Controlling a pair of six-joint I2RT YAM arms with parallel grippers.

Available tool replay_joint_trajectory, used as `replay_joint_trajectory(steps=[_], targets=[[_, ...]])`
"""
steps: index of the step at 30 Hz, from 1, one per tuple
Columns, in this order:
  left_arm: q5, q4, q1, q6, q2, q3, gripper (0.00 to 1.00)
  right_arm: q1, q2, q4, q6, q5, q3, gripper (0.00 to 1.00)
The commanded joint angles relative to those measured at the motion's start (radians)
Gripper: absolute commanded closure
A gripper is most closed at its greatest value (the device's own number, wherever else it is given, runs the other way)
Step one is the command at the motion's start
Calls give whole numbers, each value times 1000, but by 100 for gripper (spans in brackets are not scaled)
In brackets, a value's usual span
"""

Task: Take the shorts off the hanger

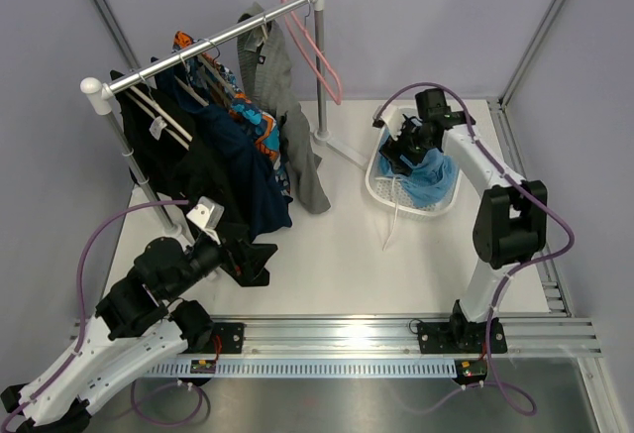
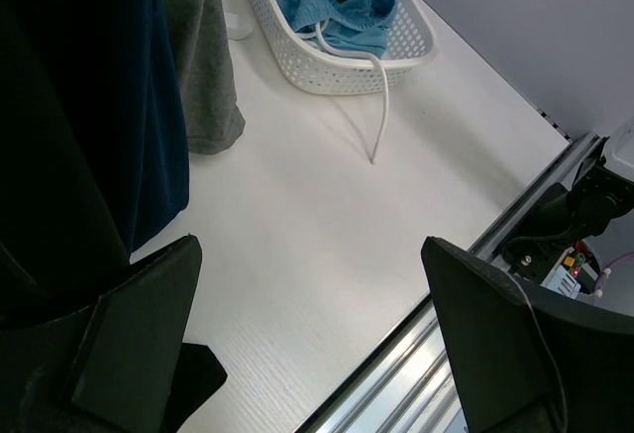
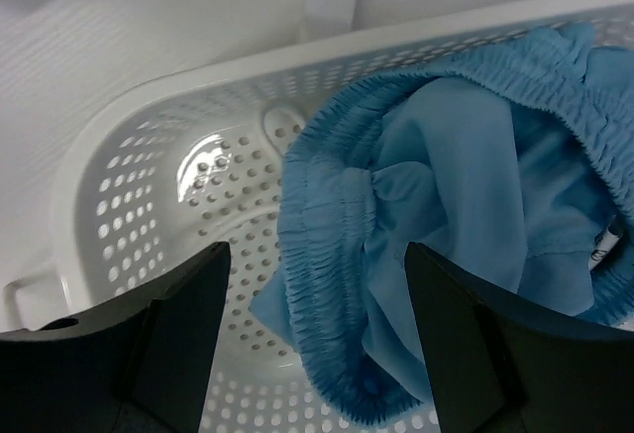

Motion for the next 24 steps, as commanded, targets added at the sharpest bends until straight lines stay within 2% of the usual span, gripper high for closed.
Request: replay_joint_trajectory(steps=[1,8,11,12,15,16,17,20,24], targets=[[-2,56,-2,-6,-7,14,1,50,52,170,109,192,-28,21],[-1,51,-2,-2,-11,12,1,70,122,198,198,260,-54,25],[-1,51,-2,-2,-13,9,1,70,136,218,205,295,-77,32],[-2,53,-2,0,-16,8,1,70,138,224,203,303,-81,36],[-2,54,-4,0,-16,6,1,70,139,230,202,315,-90,60],[-2,54,-2,0,-16,6,1,68,138,233,205,316,-92,74],[-2,56,-4,0,-16,6,1,70,135,243,208,318,-97,79],[-4,51,-2,0,-17,9,1,64,110,241,232,289,-89,94],[-13,19,-2,-3,-28,23,1,3,44,183,316,170,-3,100]])
